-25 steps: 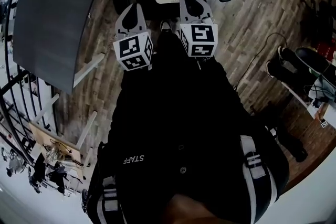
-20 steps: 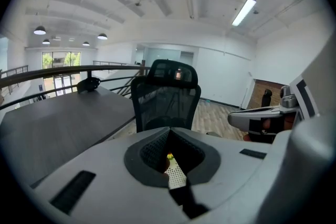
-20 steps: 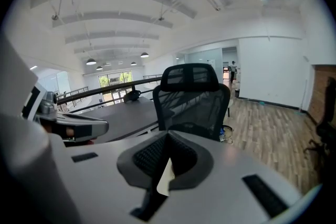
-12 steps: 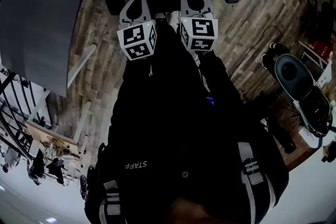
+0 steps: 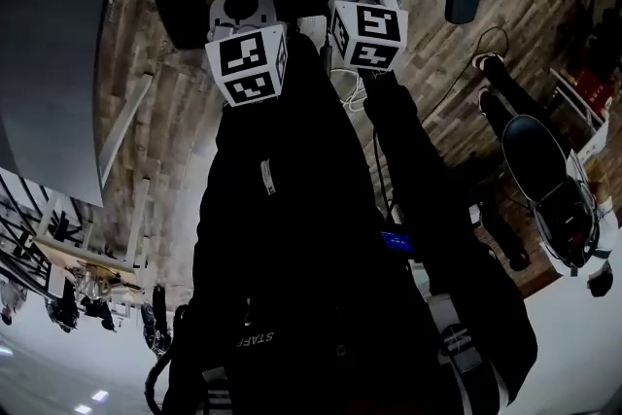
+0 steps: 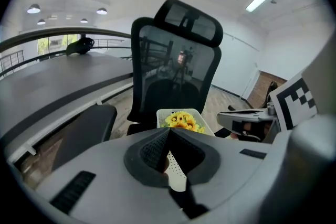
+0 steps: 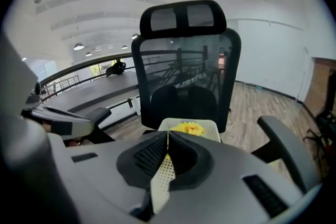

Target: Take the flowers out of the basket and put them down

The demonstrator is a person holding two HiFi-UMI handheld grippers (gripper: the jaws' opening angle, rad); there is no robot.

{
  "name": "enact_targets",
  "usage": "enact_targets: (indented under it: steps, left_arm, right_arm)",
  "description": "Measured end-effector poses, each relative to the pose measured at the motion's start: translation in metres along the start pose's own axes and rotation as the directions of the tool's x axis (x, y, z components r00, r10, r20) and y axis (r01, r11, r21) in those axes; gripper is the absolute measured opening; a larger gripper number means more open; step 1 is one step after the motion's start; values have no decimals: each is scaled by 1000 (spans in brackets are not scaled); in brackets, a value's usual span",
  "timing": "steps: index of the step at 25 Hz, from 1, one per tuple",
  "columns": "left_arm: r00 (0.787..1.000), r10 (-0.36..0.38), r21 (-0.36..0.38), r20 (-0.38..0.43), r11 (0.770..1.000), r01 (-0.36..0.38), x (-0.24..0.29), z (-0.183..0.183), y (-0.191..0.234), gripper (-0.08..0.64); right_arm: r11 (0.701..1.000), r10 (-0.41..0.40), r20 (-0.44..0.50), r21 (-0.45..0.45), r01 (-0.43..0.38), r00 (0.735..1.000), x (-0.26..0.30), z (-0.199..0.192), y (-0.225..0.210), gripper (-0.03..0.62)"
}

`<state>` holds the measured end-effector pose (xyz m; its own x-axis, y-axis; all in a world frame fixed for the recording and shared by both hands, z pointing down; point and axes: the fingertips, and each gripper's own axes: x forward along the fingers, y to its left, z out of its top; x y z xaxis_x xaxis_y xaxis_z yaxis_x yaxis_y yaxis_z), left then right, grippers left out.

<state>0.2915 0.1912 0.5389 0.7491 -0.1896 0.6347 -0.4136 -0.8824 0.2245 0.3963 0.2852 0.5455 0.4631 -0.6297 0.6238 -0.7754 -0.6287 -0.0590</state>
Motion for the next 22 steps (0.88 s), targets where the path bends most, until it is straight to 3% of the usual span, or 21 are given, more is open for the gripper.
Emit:
enact_targets:
  steps: [7,16,22]
  left_arm:
    - [998,-5,-5,-57,1000,5,96,-38,9,-2]
    - [998,-13,-42,-64,999,10,130,-55,7,-2]
    - [997,-21,-27,-75,999,19,152,-58,7,-2]
  right_arm:
    - [1000,-12,-102,1,12,995,91,-64,-34,15]
    - [999,-35,-147,16,37,989,119,-103,-45,19]
    - [998,-33,-183,42,41,983,145,-119,-50,87]
